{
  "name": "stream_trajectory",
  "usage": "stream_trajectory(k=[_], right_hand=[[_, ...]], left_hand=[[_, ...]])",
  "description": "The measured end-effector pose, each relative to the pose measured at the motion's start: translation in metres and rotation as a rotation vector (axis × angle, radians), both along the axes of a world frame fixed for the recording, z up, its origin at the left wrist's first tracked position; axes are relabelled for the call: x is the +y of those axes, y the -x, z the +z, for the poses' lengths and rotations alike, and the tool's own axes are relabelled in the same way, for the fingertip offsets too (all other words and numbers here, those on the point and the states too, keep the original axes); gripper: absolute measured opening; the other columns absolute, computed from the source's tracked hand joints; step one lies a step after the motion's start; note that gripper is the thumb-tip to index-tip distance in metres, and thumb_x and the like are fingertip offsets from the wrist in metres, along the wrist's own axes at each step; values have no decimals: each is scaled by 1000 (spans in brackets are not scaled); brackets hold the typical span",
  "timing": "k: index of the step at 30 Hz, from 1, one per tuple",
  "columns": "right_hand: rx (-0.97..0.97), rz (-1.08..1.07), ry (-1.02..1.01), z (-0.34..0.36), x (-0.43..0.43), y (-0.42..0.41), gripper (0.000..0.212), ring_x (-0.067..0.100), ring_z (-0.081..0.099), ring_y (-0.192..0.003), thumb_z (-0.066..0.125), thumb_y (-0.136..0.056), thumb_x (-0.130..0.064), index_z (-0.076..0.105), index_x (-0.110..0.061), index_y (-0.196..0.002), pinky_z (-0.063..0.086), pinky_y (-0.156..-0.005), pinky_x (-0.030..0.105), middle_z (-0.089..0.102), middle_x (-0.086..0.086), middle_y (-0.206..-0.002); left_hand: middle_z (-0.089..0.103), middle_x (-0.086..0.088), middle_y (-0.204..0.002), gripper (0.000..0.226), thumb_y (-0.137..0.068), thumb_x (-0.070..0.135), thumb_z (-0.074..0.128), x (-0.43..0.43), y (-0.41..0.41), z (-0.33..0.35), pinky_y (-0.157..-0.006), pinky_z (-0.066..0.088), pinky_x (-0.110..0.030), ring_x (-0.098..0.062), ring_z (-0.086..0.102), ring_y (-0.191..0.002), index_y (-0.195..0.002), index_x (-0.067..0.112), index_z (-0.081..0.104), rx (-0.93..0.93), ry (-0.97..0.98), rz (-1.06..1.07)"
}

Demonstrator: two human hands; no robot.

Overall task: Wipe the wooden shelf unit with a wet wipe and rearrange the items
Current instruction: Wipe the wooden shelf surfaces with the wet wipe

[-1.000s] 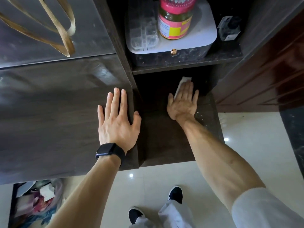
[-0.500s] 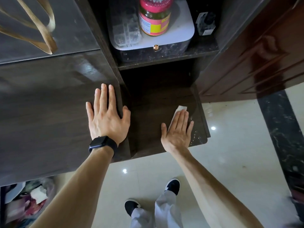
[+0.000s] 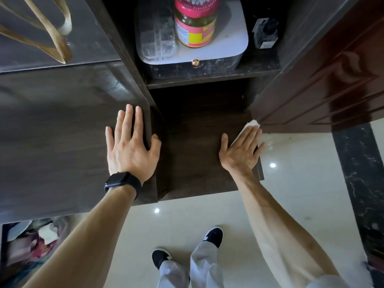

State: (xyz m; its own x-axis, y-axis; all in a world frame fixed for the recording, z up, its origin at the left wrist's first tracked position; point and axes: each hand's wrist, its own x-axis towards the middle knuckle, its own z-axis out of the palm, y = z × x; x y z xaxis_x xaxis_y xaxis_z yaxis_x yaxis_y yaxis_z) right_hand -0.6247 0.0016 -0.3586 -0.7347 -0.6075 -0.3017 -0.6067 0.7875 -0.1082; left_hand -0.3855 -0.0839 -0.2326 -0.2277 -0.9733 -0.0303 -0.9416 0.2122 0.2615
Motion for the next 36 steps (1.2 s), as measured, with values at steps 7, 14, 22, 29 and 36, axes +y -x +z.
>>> stream_trajectory(k=[7,14,22,29,36], right_hand=[[1,126,-47,3,40,0,88,27,-11,-153,11,-96,-65,-10,-3,-155,-3,-121,55,-12,15,-165],[-33,59,-5,-9,-34,24,83,25,-21,-151,0,-96,-62,-14,-5,-154,-7,-121,56,-20,13,-164],[-49,-85,17,-3,103,-52,78,28,-7,-153,12,-101,-56,-9,-4,-156,10,-120,61,-9,16,-165],[38,-16,122,-10,41,-20,80,32,2,-153,23,-101,-53,4,3,-155,10,-120,58,4,21,-165],[90,-212,198,-11,74,-43,75,29,2,-154,21,-103,-51,3,-1,-156,12,-119,61,5,17,-165]], left_hand=[[8,4,-166,71,-95,44,42,-1,0,-2,-123,4,-48,-15,1,-152,-157,23,15,-10,0,16],[8,5,-166,71,-95,45,41,-2,-2,-6,-123,4,-48,-14,2,-152,-157,25,15,-13,30,13],[9,4,-166,70,-96,43,43,0,1,1,-123,4,-48,-16,2,-152,-157,24,15,-5,-1,16],[11,3,-166,70,-95,43,43,0,0,-2,-123,6,-49,-15,3,-152,-157,24,17,2,10,12],[10,3,-166,70,-95,41,46,1,2,-1,-123,5,-49,-15,3,-152,-157,26,16,-1,7,10]])
